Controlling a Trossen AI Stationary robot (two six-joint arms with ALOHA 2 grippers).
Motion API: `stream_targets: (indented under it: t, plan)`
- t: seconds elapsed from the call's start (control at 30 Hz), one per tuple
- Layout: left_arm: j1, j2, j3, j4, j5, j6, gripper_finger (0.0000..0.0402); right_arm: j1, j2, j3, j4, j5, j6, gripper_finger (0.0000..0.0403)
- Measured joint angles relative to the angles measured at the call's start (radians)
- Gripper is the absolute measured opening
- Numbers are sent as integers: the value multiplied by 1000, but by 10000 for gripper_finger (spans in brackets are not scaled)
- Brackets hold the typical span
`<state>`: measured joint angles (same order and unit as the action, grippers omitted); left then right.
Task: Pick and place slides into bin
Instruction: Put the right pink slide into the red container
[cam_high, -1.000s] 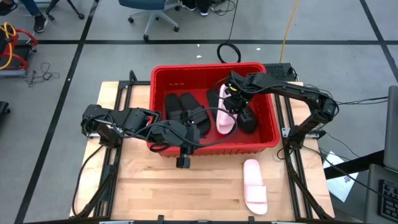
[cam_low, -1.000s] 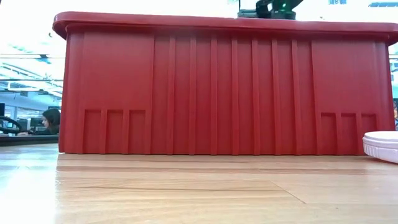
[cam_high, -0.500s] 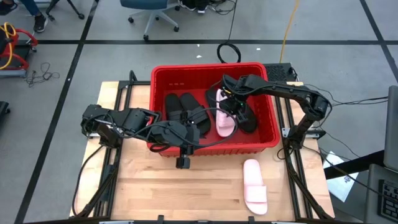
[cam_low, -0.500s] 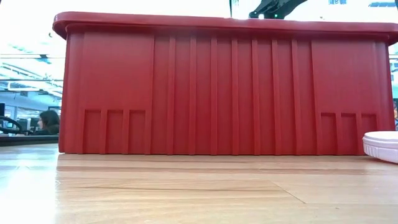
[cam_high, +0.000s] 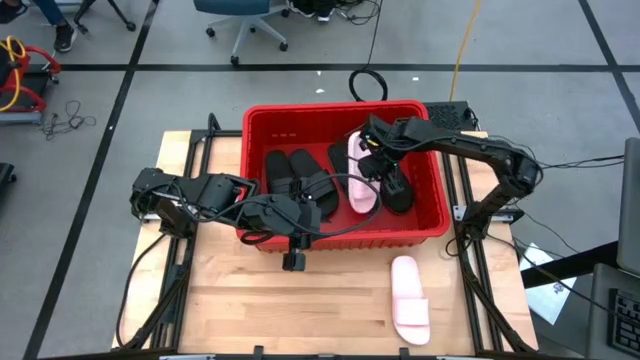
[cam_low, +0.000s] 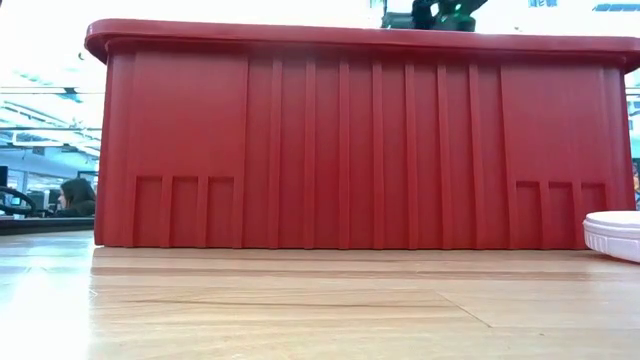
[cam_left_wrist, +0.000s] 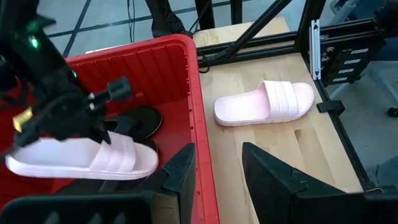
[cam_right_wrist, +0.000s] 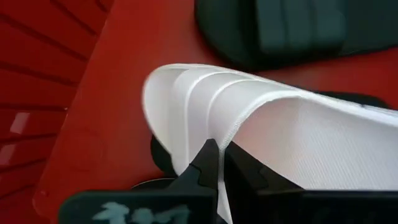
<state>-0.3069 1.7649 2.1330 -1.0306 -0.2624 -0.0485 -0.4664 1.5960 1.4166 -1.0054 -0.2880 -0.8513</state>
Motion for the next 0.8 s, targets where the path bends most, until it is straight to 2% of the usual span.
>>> stream_targets:
  t: [0.17,0.33,0.8]
  plan:
    - [0,0,0,0,0,0,129,-11,-85,0,-3,12,-2,0]
    - [0,0,0,0,0,0,129,-38,-136,1,-37,112,29,0]
    - [71,0,0,-32,-9,0,129,-57,-276,1,-61,109,51,0]
